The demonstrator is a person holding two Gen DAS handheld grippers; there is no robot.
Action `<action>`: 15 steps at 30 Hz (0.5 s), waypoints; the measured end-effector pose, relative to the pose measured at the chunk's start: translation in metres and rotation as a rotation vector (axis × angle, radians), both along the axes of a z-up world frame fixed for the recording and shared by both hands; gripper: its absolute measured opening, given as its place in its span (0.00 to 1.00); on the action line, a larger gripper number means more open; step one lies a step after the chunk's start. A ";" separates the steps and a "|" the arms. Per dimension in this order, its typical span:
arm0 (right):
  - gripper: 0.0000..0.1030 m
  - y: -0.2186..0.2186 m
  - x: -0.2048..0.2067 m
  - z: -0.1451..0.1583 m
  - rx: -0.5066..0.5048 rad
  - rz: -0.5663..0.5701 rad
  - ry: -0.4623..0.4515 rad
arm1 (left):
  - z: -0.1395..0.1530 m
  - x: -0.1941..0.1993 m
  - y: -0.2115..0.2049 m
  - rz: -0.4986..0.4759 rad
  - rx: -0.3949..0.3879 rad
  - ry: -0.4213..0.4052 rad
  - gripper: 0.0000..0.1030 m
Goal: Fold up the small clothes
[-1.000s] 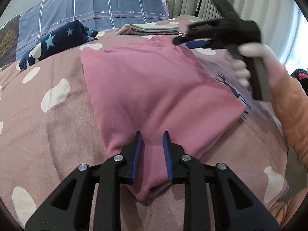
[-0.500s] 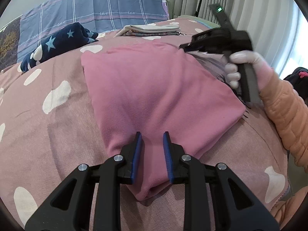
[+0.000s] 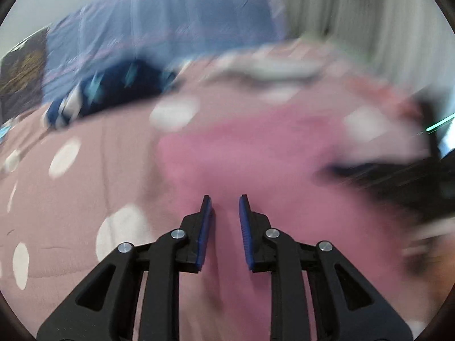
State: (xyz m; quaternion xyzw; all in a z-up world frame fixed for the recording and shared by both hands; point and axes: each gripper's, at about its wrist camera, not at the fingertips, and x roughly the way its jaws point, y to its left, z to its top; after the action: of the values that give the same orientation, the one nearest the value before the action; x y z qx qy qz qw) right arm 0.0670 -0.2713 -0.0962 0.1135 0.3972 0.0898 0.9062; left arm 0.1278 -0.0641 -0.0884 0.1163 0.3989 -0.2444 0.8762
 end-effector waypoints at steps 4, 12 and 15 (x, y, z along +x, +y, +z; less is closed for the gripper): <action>0.15 0.002 -0.002 -0.002 -0.006 0.001 -0.004 | 0.003 -0.002 0.009 0.011 -0.050 -0.024 0.18; 0.21 -0.005 -0.028 0.019 0.063 -0.009 -0.037 | 0.036 -0.065 0.024 -0.081 -0.158 -0.040 0.28; 0.34 0.002 -0.052 0.026 0.049 0.079 -0.066 | 0.024 -0.092 0.022 -0.136 -0.030 -0.066 0.53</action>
State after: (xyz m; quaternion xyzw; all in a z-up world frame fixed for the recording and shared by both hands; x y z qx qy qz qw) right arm 0.0148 -0.2696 -0.0701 0.1170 0.3690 0.1391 0.9115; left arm 0.0354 -0.0424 -0.0641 0.1378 0.3574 -0.3052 0.8719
